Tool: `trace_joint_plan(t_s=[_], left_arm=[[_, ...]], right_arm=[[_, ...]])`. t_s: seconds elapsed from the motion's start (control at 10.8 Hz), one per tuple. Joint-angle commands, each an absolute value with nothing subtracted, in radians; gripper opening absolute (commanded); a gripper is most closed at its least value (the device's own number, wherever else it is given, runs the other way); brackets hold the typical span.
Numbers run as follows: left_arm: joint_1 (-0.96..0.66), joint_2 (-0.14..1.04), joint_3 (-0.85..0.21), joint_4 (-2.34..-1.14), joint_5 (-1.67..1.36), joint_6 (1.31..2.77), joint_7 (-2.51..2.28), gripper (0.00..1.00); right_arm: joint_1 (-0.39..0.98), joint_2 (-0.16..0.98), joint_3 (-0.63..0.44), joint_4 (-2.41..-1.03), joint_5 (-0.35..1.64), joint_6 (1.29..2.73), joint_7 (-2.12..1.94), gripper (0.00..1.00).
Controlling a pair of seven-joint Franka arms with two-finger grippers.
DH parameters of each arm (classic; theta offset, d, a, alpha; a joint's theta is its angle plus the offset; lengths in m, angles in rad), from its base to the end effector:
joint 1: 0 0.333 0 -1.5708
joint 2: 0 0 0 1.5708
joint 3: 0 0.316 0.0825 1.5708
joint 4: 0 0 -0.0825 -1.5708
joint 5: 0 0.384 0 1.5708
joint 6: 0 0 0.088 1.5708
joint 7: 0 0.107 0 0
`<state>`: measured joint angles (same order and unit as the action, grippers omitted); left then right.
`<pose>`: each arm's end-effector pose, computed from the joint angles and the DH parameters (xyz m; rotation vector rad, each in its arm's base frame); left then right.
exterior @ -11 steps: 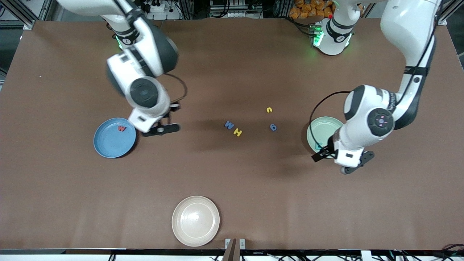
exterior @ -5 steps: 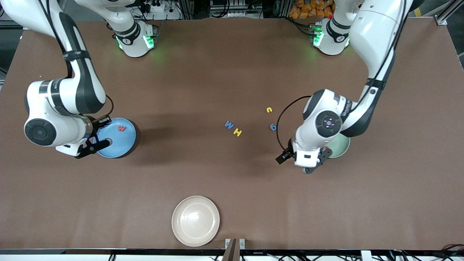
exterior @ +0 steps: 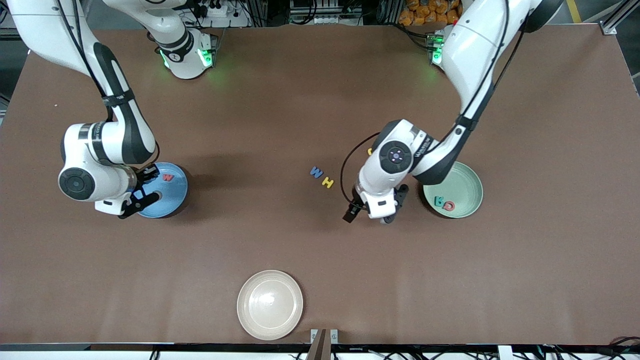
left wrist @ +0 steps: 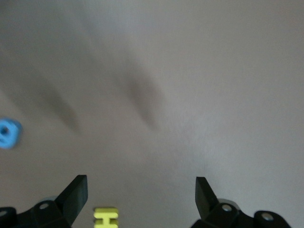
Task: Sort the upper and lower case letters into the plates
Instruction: 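Drop the m on the blue plate while the left gripper reaches the H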
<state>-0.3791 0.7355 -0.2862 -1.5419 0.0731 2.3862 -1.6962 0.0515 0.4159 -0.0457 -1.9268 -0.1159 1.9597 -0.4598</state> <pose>0.5875 -0.4164 0.2449 2.5518 1.5033 -0.1031 0.5779 -0.0035 0.2486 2.9458 0.8006 -0.6171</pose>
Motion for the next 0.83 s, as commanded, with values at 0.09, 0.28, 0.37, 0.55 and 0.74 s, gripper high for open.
trace_joint_plan(t_s=[0.09,0.28,0.37,0.55,0.74], left_arm=[[-0.414,0.788,-0.279,-1.509,0.043,2.408,-1.740,1.00],[-0.472,0.802,-0.279,-1.509,0.022,2.404,-1.740,1.00],[-0.489,0.808,-0.278,-1.511,0.018,2.399,-1.740,1.00],[-0.537,0.822,-0.276,-1.511,0.020,2.396,-1.738,1.00],[-0.537,0.834,-0.276,-1.509,0.021,2.331,-1.726,1.00]], right_arm=[[0.055,0.378,-0.049,-1.917,-0.094,1.935,-0.479,1.00],[0.061,0.325,-0.048,-1.898,-0.056,1.876,-0.480,1.00],[0.063,0.302,-0.048,-1.860,-0.049,1.823,-0.479,1.00],[0.064,0.247,-0.043,-1.792,-0.049,1.755,-0.479,1.00],[0.064,0.191,-0.043,-1.767,-0.046,1.750,-0.479,1.00]])
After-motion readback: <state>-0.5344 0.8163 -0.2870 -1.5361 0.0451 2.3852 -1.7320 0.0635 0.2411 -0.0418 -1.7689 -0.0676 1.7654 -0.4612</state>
